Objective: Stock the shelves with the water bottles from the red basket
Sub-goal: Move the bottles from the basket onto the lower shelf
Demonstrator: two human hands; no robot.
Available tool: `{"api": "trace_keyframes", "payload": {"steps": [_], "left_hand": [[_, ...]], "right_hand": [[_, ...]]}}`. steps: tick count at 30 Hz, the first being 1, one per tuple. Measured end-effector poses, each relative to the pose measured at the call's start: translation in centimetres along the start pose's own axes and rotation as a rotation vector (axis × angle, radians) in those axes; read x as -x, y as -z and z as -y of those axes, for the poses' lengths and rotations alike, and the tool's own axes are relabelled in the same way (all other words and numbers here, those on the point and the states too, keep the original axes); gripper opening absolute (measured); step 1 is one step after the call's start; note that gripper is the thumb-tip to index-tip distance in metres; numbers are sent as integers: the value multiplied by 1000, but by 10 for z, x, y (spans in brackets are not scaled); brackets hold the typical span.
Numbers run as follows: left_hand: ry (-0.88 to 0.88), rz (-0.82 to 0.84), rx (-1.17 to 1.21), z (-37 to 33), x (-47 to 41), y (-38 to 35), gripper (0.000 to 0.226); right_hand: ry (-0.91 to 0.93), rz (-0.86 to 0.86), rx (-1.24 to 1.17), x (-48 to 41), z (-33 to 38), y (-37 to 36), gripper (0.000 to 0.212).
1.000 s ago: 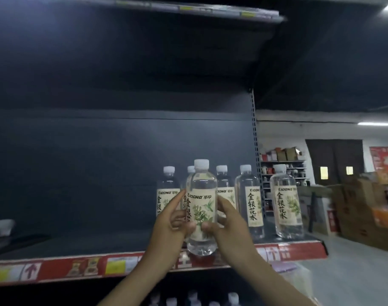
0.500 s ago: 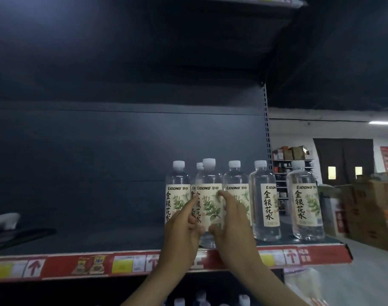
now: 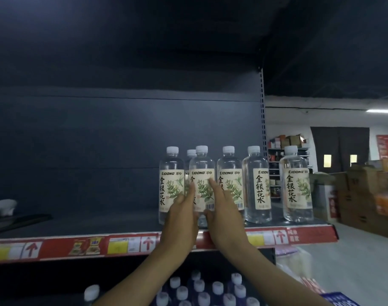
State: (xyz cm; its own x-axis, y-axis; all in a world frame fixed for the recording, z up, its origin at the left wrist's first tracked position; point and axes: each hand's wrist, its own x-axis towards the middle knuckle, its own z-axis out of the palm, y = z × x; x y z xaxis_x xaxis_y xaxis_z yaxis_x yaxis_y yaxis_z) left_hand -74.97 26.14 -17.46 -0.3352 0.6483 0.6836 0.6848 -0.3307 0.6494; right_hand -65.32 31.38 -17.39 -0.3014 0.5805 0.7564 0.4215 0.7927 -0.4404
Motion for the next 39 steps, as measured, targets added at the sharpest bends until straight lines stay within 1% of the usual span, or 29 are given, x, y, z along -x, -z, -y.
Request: {"api": "trace_keyframes", "payload": {"steps": [1, 2, 3, 5, 6, 9, 11, 13, 16, 19, 22, 23, 25, 26, 28, 29, 30, 31, 33, 34, 36, 37, 38, 39], "left_hand": [[-48, 51, -160, 0, 4, 3, 58], [-98, 79, -329, 1, 7, 4, 74], [-152, 99, -499, -2, 14, 7, 81], [-252, 87, -759, -2, 28, 7, 85], [-288, 90, -839, 0, 38, 5, 84], [-301, 162, -956, 13, 77, -9, 80], [-390, 194, -971, 29, 109, -26, 70], [-437, 216, -924, 49, 153, -54, 66], [-388, 382, -860, 79, 237, -103, 66], [-354, 577, -793, 106, 329, -152, 61], [-360, 796, -670, 129, 410, -198, 53], [-343, 893, -623, 135, 434, -213, 50], [-267, 1102, -573, 148, 478, -242, 44], [-208, 1184, -553, 157, 498, -256, 43], [-54, 1310, -501, 175, 535, -281, 45], [41, 1365, -474, 184, 551, -292, 47], [153, 1413, -427, 191, 566, -300, 49], [290, 1440, -374, 196, 578, -307, 50], [539, 1436, -277, 210, 600, -318, 58], [620, 1417, -242, 216, 607, -322, 66], [692, 1350, -185, 228, 620, -324, 81], [721, 1304, -137, 233, 628, -324, 86], [753, 1270, -105, 237, 633, -324, 89], [795, 1243, -90, 238, 635, -325, 91]], "right_hand": [[7, 16, 25, 3, 1, 2, 86], [17, 32, 62, 6, 1, 4, 85], [31, 49, 114, 11, -1, 6, 84], [68, 87, 247, 26, -7, 10, 83], [100, 100, 316, 38, -12, 12, 80], [220, 67, 470, 84, -36, 15, 70], [221, 53, 487, 125, -60, 14, 67], [149, 109, 486, 174, -88, 15, 63], [-4, 248, 527, 260, -139, 25, 61], [-229, 412, 522, 356, -183, 39, 52], [-505, 556, 492, 441, -227, 52, 40], [-616, 574, 476, 465, -240, 56, 37], [-878, 607, 451, 505, -266, 59, 35], [-1001, 672, 436, 521, -278, 59, 33], [-1186, 883, 389, 549, -300, 50, 38], [-1278, 969, 357, 565, -308, 43, 42], [-1369, 998, 310, 579, -315, 37, 42], [-1418, 977, 262, 596, -323, 31, 43], [-1466, 901, 213, 622, -343, 25, 35], [-1503, 842, 187, 629, -357, 24, 28], [-1617, 758, 147, 634, -382, 24, 27], [-1655, 762, 145, 636, -392, 24, 25], [-1665, 802, 177, 639, -399, 24, 24], [-1641, 835, 229, 647, -406, 21, 24]]}}
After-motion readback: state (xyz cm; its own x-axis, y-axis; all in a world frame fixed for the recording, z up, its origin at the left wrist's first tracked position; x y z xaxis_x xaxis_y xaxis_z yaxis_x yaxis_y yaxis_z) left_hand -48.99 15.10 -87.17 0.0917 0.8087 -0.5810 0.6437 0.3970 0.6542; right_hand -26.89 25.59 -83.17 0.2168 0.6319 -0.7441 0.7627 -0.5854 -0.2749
